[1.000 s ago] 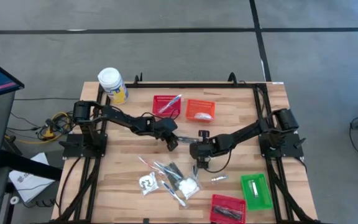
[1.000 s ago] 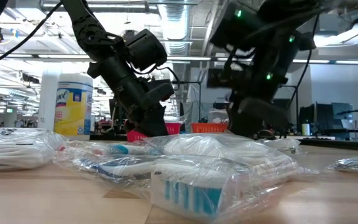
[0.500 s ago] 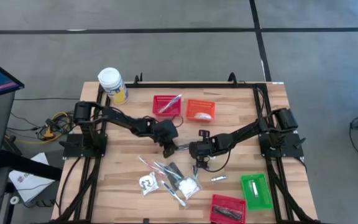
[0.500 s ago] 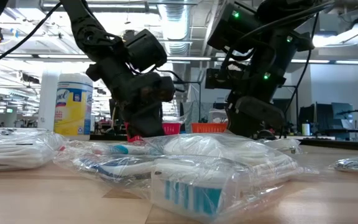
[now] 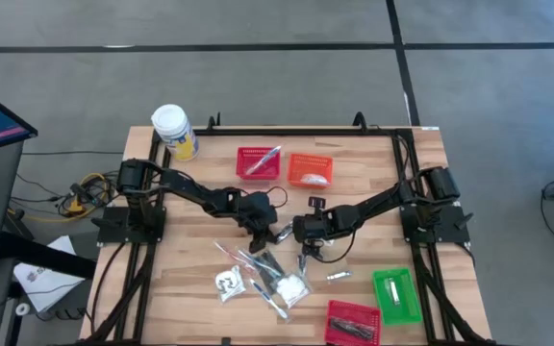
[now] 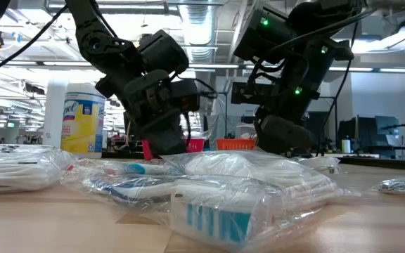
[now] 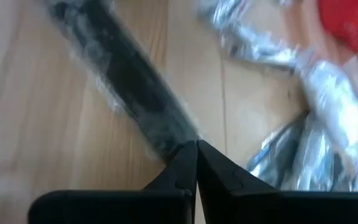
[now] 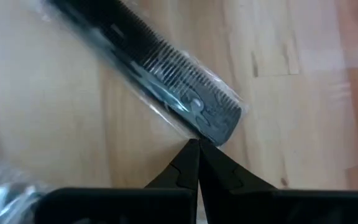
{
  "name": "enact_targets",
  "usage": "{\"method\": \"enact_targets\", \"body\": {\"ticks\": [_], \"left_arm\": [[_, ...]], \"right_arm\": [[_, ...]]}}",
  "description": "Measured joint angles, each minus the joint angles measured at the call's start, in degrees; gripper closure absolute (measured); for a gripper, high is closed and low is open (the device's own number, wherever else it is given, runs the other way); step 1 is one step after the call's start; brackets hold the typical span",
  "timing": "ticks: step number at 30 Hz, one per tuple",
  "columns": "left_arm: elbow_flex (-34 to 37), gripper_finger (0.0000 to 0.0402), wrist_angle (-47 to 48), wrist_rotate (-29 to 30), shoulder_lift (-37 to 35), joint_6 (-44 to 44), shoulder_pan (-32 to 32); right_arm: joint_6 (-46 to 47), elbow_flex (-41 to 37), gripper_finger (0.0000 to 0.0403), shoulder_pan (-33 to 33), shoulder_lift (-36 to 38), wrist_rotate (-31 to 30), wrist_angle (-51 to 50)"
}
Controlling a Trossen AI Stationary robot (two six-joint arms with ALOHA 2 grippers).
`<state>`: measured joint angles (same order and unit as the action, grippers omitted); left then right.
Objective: Pick & Place Travel size toiletries
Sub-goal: Put the black hair comb into the bottom red bin
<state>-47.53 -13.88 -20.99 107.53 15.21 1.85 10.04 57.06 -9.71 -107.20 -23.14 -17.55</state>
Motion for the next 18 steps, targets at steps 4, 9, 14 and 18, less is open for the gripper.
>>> {"method": "enact_targets", "body": {"ticks": [4, 9, 14, 18], "left_arm": [[-0.1, 0.0401, -4.7, 0.0, 0.0, -0.3, -0.2], [-0.1, 0.0401, -7.0, -0.2, -0.1, -0.8, -0.5], [-0.2, 0.0401, -7.0, -0.3, -0.1, -1.3, -0.7], [-0.2, 0.0401, -6.1, 1.7, -1.3, -1.4, -0.5]], "right_arm": [[-0.1, -0.1, 0.0403, 1.0, -0.1, -1.6, 0.7], [-0.2, -0.1, 0.0403, 2.1, -0.1, -2.9, 2.4], [-1.4, -0.1, 0.0403, 2.1, -0.1, -3.3, 3.8], [-1.2, -0.1, 0.0403, 1.1, -0.1, -5.7, 1.4]]}}
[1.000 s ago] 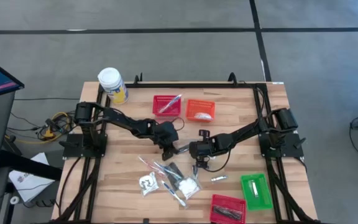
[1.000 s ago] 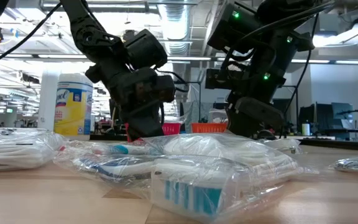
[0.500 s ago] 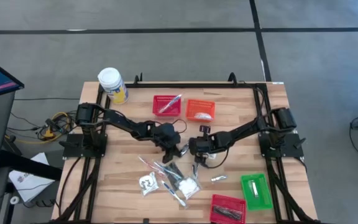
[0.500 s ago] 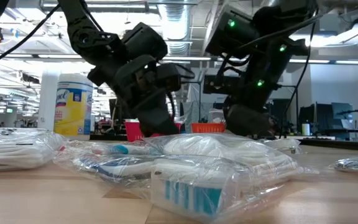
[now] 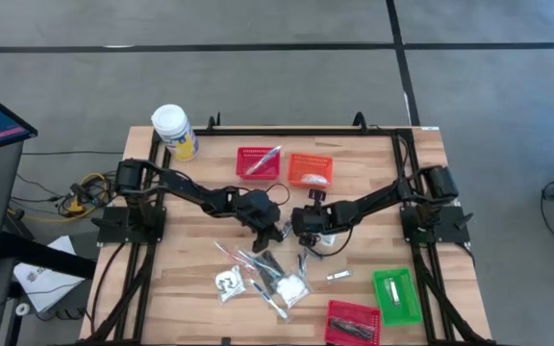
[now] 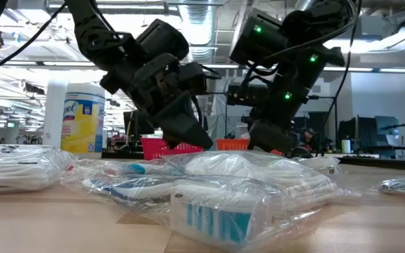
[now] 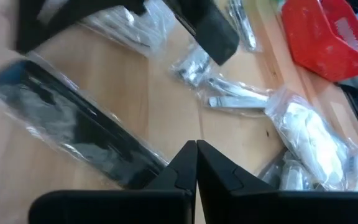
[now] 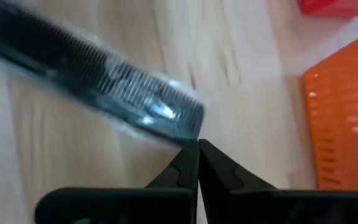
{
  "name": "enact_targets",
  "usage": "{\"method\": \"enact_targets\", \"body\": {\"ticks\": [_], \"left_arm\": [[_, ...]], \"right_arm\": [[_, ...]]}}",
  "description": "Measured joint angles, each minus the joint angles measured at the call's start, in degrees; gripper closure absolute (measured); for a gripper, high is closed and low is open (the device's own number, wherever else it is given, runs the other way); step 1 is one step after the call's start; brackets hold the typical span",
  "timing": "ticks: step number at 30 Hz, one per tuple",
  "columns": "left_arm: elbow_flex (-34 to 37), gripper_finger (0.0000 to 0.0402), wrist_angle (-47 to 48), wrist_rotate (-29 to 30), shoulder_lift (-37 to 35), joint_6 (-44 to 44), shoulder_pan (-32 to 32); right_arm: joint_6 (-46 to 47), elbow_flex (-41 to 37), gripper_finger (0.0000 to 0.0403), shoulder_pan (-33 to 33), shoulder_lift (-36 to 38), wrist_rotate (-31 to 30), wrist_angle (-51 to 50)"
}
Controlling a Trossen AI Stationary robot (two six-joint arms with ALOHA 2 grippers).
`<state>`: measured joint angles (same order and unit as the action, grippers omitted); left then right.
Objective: Pick & Place Travel size toiletries
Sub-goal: Put the black hair comb into the bottom red bin
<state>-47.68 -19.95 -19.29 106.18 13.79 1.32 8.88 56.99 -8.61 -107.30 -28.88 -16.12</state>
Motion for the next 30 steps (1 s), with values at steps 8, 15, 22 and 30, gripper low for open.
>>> {"method": "enact_targets", "body": {"ticks": [8, 15, 22, 30], "left_arm": [[-0.1, 0.0401, 11.1, 21.5, -8.1, -2.9, -1.8], [0.2, 0.0401, 12.3, 27.6, -11.1, -3.1, -3.8], [0.6, 0.0401, 12.7, 28.0, -11.3, -3.2, -4.1], [0.6, 0.0401, 12.7, 28.3, -11.3, -4.1, -4.1]], "right_arm": [[0.4, 0.0, 0.0403, -1.4, 0.1, 4.7, -1.5], [-1.9, 0.1, 0.0403, 0.6, 0.1, 5.3, 4.1], [-1.5, 0.1, 0.0403, 2.6, 0.1, 4.9, 2.7], [3.1, 0.2, 0.0403, -1.3, 4.0, 0.8, -4.1]]}}
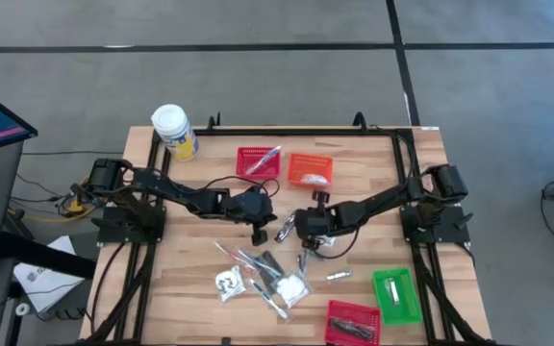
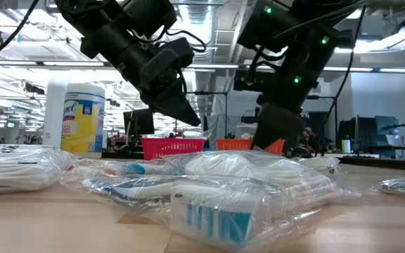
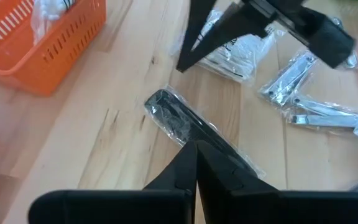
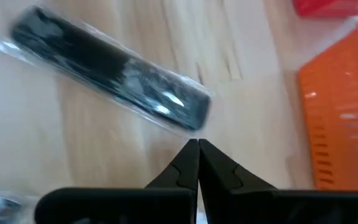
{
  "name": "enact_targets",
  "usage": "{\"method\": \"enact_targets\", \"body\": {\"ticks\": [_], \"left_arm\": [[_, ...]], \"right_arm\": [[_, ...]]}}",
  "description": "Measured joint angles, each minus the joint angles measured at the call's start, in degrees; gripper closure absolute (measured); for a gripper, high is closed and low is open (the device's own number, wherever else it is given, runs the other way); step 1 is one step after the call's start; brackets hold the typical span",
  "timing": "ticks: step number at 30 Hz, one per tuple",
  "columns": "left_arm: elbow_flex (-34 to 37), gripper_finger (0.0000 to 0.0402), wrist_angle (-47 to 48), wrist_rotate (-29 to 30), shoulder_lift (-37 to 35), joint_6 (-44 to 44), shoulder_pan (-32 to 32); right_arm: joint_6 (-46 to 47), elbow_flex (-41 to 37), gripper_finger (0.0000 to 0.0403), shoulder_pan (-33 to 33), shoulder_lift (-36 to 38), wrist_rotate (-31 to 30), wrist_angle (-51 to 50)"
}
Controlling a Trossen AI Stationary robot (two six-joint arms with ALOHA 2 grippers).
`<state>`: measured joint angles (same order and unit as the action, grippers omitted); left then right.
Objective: Pick & Place Travel size toiletries
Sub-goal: Put the black hair comb into the bottom red bin
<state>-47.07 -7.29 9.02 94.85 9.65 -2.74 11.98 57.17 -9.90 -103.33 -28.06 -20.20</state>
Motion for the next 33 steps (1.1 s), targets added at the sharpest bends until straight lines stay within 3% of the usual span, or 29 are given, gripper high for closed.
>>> {"method": "enact_targets", "body": {"ticks": [10, 25, 33], "left_arm": [[0.0, 0.0401, -0.1, 0.0, 0.0, 0.2, 0.0], [0.0, 0.0401, -0.1, 0.0, 0.0, 0.0, 0.0], [0.0, 0.0401, 1.1, 0.0, 0.0, -0.3, 0.0]], "right_arm": [[0.5, 0.1, 0.0403, 2.4, -4.4, 8.3, 3.9], [-3.8, 0.1, 0.0403, 7.5, -6.0, 5.7, 13.1], [-6.1, 0.1, 0.0403, 3.1, -4.4, 3.9, 16.3]]}}
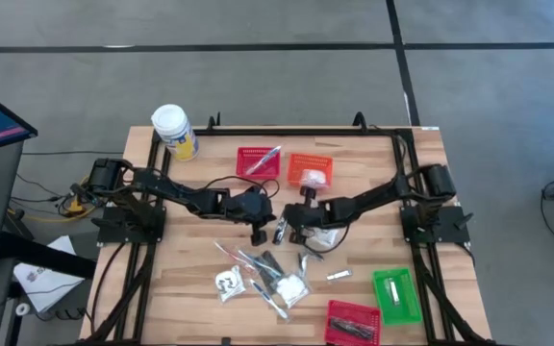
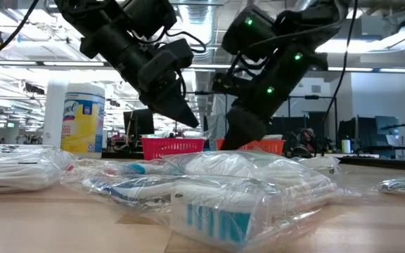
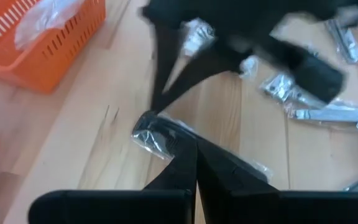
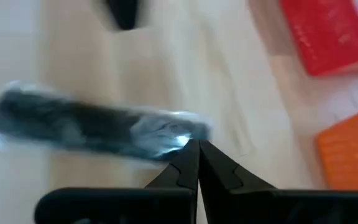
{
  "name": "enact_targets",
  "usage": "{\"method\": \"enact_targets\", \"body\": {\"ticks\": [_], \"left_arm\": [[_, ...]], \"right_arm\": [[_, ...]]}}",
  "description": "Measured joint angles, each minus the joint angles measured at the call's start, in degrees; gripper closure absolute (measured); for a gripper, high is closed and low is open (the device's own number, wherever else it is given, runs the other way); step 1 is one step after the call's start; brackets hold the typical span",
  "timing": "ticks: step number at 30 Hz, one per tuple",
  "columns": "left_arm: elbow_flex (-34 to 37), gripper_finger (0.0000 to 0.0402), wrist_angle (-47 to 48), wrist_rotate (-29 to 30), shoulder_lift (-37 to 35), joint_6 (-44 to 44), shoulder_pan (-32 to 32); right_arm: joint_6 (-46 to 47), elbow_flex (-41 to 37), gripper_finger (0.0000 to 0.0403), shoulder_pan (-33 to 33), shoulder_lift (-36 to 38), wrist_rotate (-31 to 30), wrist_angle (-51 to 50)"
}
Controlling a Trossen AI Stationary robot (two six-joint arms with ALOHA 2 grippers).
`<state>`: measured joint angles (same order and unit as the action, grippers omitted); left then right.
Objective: Pick & Place Travel size toiletries
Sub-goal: Put the black hair comb into the bottom red bin
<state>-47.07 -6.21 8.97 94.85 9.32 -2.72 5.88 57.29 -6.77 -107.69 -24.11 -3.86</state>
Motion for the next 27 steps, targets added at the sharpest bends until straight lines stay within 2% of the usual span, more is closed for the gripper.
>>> {"method": "enact_targets", "body": {"ticks": [8, 27], "left_arm": [[0.0, 0.0401, 1.1, 1.0, 0.0, 0.0, 0.0], [0.0, 0.0401, 1.0, 1.1, 0.0, 0.0, 0.0]], "right_arm": [[-0.5, 0.0, 0.0403, -4.5, 0.4, 0.0, 3.2], [0.2, -5.6, 0.0403, -4.9, 1.0, 0.3, 10.6]]}}
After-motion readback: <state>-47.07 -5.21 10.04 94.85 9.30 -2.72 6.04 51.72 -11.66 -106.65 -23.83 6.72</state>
